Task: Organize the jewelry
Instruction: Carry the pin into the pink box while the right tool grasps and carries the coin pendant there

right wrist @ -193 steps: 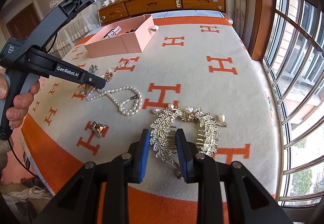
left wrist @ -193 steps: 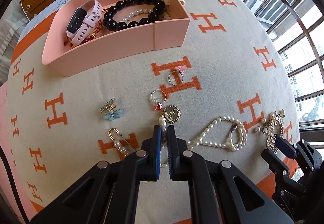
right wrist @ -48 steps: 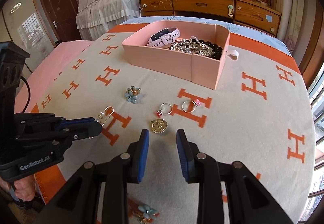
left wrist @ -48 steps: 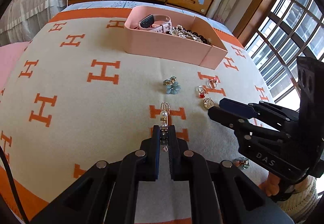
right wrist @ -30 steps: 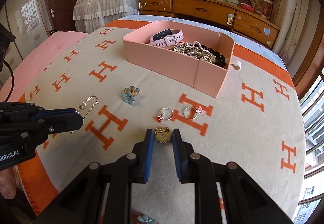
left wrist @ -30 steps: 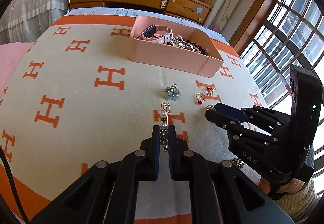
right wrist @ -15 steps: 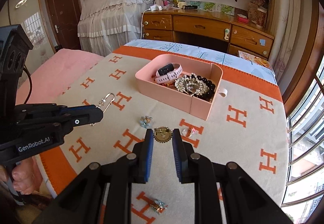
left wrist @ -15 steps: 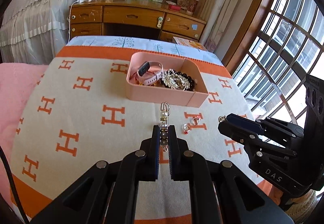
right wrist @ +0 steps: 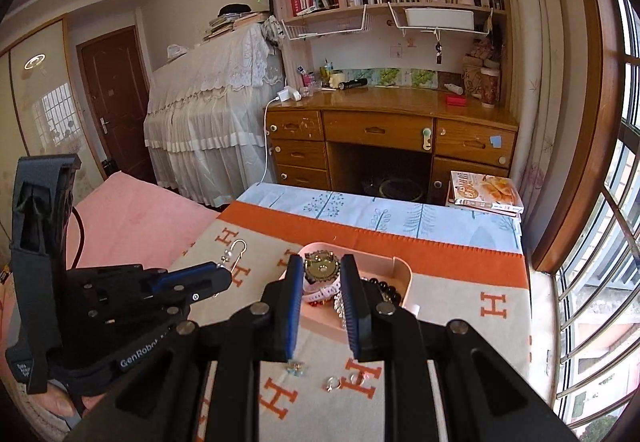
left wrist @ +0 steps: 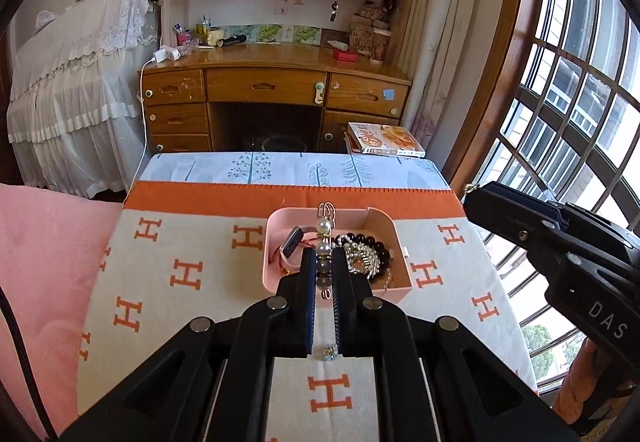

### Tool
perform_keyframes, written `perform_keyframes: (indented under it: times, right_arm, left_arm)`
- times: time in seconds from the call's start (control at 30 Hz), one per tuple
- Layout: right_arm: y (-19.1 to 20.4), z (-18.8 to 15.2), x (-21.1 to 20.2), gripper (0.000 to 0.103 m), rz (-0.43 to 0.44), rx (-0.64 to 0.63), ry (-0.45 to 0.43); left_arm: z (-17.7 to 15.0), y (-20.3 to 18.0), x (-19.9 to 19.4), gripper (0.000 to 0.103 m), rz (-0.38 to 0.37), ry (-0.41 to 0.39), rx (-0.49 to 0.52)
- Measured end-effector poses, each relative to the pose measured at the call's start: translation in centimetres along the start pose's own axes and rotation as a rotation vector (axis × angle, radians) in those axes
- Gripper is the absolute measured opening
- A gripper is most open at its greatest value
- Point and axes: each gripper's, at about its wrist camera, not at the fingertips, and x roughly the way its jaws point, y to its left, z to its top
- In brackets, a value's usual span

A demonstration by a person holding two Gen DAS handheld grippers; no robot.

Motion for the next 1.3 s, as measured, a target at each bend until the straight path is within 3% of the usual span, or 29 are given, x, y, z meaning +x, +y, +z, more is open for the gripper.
perform_keyframes:
  times: [0.17,0.4,0.73,0.8,0.97,1.1,1.3]
  right_arm:
    - [-1.3,0.2,4.5,0.019,-0.046,0.033,0.075]
    - [-4.5,-2.7,10.6,0.019,-0.079,0.135,0.208]
    - [-5.3,-5.7,14.8,0.020,-0.094,0.135,0.313]
    - [-5.1,-6.0,15.2,0.020,-0.091,0.128,0.326]
    - [-4.7,-6.4,15.7,0.020,-0.093,0.116,0.350]
    - [-4.8,-6.6,15.4,0.021,-0.090,0.118,0.344]
    - [-4.4,-6.7,13.8,0.021,-0.096,0.108,0.322]
  left_arm:
    - [1.4,0.0,3.0,0.005,0.040,0.012,0.008]
    - [0.1,0.3,10.1,0.005,0.053,0.109,0.009]
    - [-2.0,0.5,15.2,0.006,0.062,0.193,0.038]
    - [-2.1,0.6,15.4,0.012,0.064,0.193,0.039]
    - [-2.4,0.7,14.5,0.052,0.103,0.155,0.062]
    - [-2.4,1.2,13.4,0.064,0.108,0.129,0.060]
    - [-2.7,0.9,11.1,0.069,0.138,0.073,0.073]
